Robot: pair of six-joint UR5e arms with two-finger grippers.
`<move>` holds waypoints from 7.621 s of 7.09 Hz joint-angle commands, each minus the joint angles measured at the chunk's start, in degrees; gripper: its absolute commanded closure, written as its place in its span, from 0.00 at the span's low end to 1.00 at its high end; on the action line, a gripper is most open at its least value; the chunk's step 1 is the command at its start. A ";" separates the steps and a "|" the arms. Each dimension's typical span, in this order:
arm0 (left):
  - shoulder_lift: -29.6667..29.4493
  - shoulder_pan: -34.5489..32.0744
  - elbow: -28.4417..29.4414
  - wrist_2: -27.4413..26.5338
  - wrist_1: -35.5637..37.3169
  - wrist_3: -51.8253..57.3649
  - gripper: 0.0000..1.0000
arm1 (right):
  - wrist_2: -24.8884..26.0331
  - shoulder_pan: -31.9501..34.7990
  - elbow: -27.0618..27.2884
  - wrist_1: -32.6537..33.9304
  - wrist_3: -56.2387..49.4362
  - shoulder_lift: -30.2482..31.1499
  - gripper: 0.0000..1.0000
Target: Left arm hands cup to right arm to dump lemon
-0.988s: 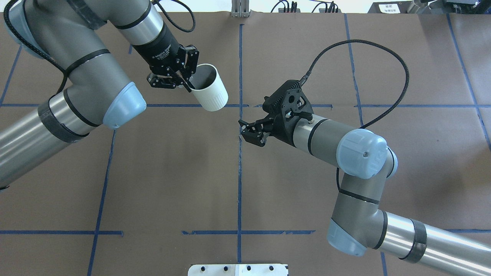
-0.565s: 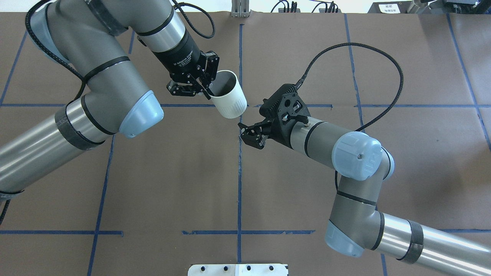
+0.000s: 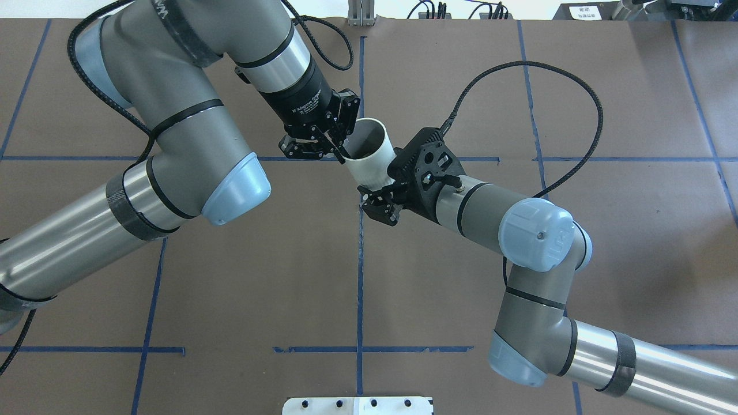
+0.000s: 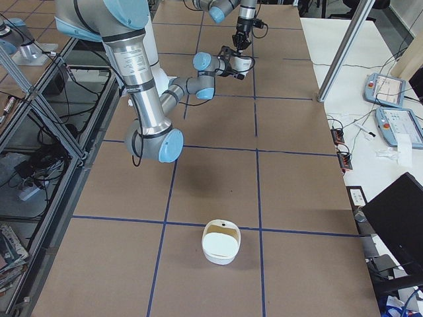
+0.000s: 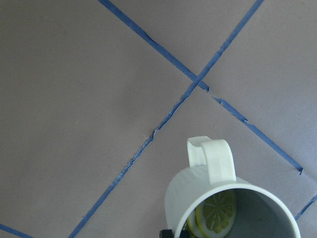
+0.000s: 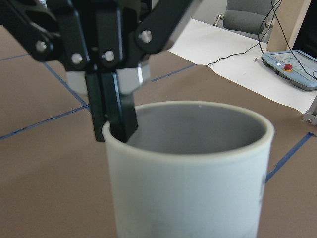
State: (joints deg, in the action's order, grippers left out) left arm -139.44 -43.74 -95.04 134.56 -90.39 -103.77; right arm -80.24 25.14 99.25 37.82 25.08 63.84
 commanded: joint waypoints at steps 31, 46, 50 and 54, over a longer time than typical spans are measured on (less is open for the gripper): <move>26.50 -14.53 -5.07 -6.77 6.11 63.26 0.00 | -41.75 54.75 -22.46 -59.72 27.15 46.83 0.88; 26.68 -14.45 -7.09 -6.68 6.55 63.26 0.00 | -24.89 54.67 -32.98 -86.85 110.86 41.90 0.86; 26.68 -14.45 -7.09 -6.68 6.55 63.26 0.00 | -20.13 54.67 -33.60 -90.20 127.66 41.37 0.80; 26.68 -14.45 -7.18 -6.68 6.55 63.26 0.00 | -16.97 54.67 -33.60 -92.30 144.34 40.40 0.80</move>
State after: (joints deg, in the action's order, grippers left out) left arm -112.76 -58.18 -102.21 127.88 -83.85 -40.52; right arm -97.86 79.80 65.80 -53.57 164.77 104.33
